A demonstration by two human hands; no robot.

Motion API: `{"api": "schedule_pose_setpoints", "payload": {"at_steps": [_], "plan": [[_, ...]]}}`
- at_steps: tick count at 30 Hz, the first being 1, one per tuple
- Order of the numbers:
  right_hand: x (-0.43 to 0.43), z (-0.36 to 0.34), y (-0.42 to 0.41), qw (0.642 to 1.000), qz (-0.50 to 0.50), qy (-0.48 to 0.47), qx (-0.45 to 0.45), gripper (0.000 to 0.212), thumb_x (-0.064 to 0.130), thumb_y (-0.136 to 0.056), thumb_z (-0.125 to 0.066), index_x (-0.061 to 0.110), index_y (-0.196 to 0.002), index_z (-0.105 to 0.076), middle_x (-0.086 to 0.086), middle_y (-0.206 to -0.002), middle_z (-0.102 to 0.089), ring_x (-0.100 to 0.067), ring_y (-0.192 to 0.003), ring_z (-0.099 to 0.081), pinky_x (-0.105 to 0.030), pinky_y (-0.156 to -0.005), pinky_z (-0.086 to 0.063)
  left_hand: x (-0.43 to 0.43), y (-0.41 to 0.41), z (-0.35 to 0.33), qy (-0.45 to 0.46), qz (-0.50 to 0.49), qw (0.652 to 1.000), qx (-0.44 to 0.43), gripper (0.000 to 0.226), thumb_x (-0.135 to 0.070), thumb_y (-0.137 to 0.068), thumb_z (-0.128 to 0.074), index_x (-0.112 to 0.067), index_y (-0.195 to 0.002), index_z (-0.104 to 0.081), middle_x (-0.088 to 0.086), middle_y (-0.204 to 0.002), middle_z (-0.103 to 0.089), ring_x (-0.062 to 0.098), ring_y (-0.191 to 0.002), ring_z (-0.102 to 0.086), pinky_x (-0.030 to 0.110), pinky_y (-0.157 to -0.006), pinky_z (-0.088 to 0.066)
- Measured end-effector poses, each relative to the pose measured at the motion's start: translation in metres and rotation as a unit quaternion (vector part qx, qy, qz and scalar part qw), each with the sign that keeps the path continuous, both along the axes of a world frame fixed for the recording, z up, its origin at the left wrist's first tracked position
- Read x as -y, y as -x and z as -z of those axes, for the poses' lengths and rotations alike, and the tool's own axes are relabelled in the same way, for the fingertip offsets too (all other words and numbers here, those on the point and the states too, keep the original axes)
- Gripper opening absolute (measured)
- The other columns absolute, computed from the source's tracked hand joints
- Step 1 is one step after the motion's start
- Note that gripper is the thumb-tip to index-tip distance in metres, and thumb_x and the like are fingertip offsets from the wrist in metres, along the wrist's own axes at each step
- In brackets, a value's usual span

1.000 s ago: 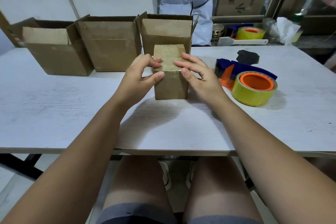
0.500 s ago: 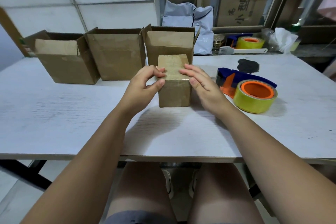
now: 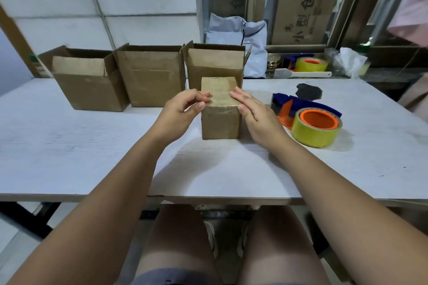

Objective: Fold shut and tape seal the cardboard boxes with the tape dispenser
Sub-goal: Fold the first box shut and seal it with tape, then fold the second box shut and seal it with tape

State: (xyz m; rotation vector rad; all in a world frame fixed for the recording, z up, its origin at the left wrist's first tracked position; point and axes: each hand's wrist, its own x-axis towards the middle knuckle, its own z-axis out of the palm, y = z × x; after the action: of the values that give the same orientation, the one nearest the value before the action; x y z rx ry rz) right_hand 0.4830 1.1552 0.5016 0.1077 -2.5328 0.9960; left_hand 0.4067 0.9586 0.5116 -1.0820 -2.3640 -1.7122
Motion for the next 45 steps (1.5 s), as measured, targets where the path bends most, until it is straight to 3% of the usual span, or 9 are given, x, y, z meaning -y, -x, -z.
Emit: {"api": "schedule_pose_setpoints", "payload": {"at_steps": [8,13,17,23,27,32,36,39,45], "plan": [[0.047,-0.007,-0.023,0.985,0.159,-0.065,0.022,0.062,0.062,-0.073,-0.065,0.038,-0.129,-0.048,0.002,-0.153,-0.003,-0.023,-0.139,-0.013,-0.037,-0.111,-0.026,-0.012,-0.034,-0.001,-0.008,0.018,1.000,-0.010,0.032,-0.005,-0.098,-0.045,-0.028,-0.108,-0.066,-0.009,-0.113,-0.068,0.003,-0.113,-0.058,0.030,-0.100,-0.046],[0.039,-0.012,-0.032,0.992,0.126,0.019,0.007,0.041,0.035,-0.076,-0.073,0.036,-0.115,-0.058,-0.001,-0.147,-0.011,-0.025,-0.137,-0.014,-0.026,-0.105,-0.021,-0.015,-0.045,-0.005,-0.083,-0.086,0.993,0.001,0.028,-0.009,-0.095,-0.051,-0.026,-0.115,-0.061,-0.009,-0.116,-0.062,0.002,-0.106,-0.055,0.013,-0.084,-0.044],[0.021,-0.009,-0.050,0.999,0.031,0.021,0.027,0.052,0.034,-0.079,-0.072,0.058,-0.119,-0.049,0.013,-0.155,0.003,-0.013,-0.142,0.005,-0.037,-0.115,-0.006,-0.007,-0.043,0.000,-0.135,-0.129,0.970,0.155,0.026,-0.037,-0.100,-0.042,-0.025,-0.119,-0.056,-0.014,-0.113,-0.060,0.004,-0.110,-0.054,0.019,-0.088,-0.042],[0.024,-0.002,-0.064,0.946,0.101,0.298,0.076,0.077,0.056,-0.079,-0.064,0.046,-0.144,-0.024,0.007,-0.154,-0.020,-0.018,-0.141,-0.024,-0.045,-0.112,-0.030,-0.009,-0.059,0.005,-0.187,-0.118,0.948,0.229,0.027,-0.034,-0.102,-0.039,-0.028,-0.095,-0.065,-0.016,-0.090,-0.069,0.004,-0.089,-0.064,0.017,-0.074,-0.049],[0.033,-0.008,-0.067,0.936,0.060,0.345,0.024,0.082,0.047,-0.086,-0.061,0.037,-0.150,-0.012,0.012,-0.151,-0.031,-0.009,-0.135,-0.034,-0.036,-0.111,-0.033,-0.023,-0.066,-0.008,-0.185,-0.150,0.961,0.143,0.023,-0.028,-0.099,-0.048,-0.021,-0.114,-0.064,-0.005,-0.111,-0.067,0.010,-0.106,-0.061,0.030,-0.094,-0.049],[0.008,-0.056,-0.063,0.928,0.094,0.336,-0.129,0.065,0.037,-0.093,-0.054,0.029,-0.149,-0.023,0.014,-0.139,-0.042,-0.003,-0.128,-0.040,-0.028,-0.108,-0.037,-0.048,-0.073,-0.062,-0.185,-0.131,0.974,-0.019,0.037,-0.018,-0.096,-0.053,-0.024,-0.133,-0.052,-0.015,-0.119,-0.058,-0.015,-0.101,-0.053,0.004,-0.087,-0.041],[-0.037,-0.082,-0.049,0.916,0.158,0.315,-0.189,0.054,0.033,-0.098,-0.048,0.026,-0.148,-0.029,0.012,-0.139,-0.042,-0.004,-0.126,-0.041,-0.022,-0.102,-0.037,-0.082,-0.058,-0.090,-0.118,-0.078,0.989,-0.041,0.040,-0.021,-0.098,-0.049,-0.027,-0.137,-0.049,-0.003,-0.129,-0.059,0.007,-0.113,-0.056,0.019,-0.097,-0.043],[-0.076,-0.086,-0.034,0.916,0.205,0.279,-0.203,0.052,0.032,-0.096,-0.052,0.026,-0.146,-0.035,0.009,-0.145,-0.044,-0.013,-0.131,-0.043,-0.035,-0.108,-0.039,-0.117,-0.038,-0.092,-0.100,-0.028,0.994,0.019,0.039,-0.018,-0.099,-0.047,-0.020,-0.138,-0.048,-0.002,-0.134,-0.056,0.007,-0.118,-0.052,0.027,-0.103,-0.043],[-0.136,-0.081,-0.008,0.928,0.228,0.245,-0.162,0.048,0.019,-0.095,-0.056,0.022,-0.140,-0.043,0.009,-0.138,-0.049,0.000,-0.119,-0.041,-0.020,-0.099,-0.035,-0.179,-0.001,-0.083,-0.168,-0.017,0.956,0.239,0.024,-0.017,-0.100,-0.042,-0.014,-0.110,-0.064,-0.001,-0.100,-0.066,0.008,-0.092,-0.062,0.020,-0.086,-0.050]]}}
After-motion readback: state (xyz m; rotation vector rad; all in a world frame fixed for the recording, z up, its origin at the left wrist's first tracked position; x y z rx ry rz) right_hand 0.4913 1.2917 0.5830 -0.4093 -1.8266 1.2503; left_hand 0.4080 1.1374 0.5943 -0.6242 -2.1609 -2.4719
